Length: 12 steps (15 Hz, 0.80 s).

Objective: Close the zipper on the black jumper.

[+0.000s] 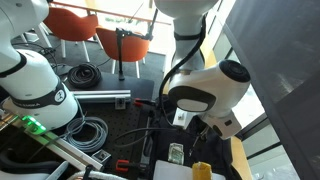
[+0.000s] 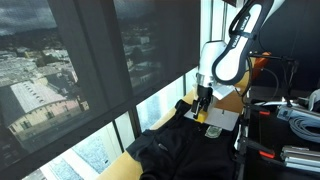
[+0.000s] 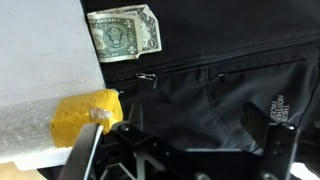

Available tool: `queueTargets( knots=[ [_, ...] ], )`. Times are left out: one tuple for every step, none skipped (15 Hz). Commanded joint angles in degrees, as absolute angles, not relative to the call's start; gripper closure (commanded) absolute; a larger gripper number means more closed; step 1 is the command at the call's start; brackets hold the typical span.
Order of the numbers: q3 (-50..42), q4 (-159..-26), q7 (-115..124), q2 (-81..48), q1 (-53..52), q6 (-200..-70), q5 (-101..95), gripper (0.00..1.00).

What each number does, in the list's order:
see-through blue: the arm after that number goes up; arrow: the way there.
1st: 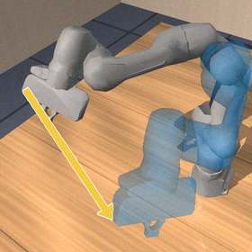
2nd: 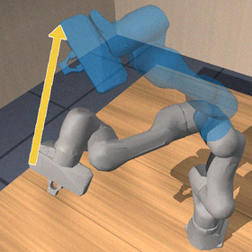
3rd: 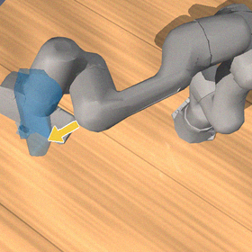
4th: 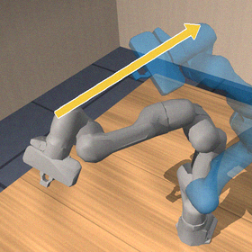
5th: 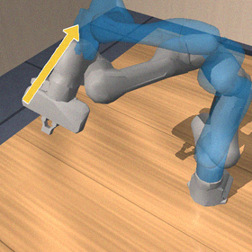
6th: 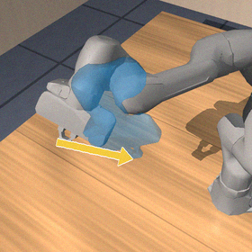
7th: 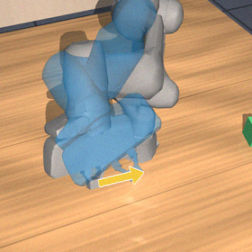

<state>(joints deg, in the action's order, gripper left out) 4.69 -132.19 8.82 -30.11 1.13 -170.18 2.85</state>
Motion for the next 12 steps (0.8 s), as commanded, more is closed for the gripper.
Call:
queueTargets(
  knots=[
    [4.71, -125.2, 4.38, -36.18, 1.52, -168.13, 3.04, 0.0],
    [4.81, -124.07, 3.78, -37.27, 1.48, -167.66, 3.04, 0.0],
    [5.15, -123.43, 3.26, -38.19, 1.52, -167.6, 3.15, 0.0],
    [5.29, -122.82, 2.78, -39.04, 1.49, -167.5, 3.13, 0.0],
    [5.34, -122.42, 2.27, -39.82, 1.48, -167.29, 3.05, 0.0],
    [5.49, -122.05, 1.77, -40.52, 1.7, -166.93, 3.08, 0.0],
    [5.26, -121.85, 1.62, -40.98, 1.62, -166.42, 3.05, 0.0],
    [4.54, -121.8, 1.81, -41.36, 1.03, -166.57, 2.84, 0.0],
    [3.97, -121.95, 1.89, -41.47, 0.52, -166.9, 2.59, 0.0],
    [3.83, -122.19, 1.79, -41.48, 0.36, -167.18, 2.48, 0.0],
    [3.78, -122.2, 1.67, -41.65, 0.33, -167.16, 2.46, 0.0],
    [3.87, -122.25, 1.45, -41.88, 0.49, -167.24, 2.5, 0.0]
  ],
)
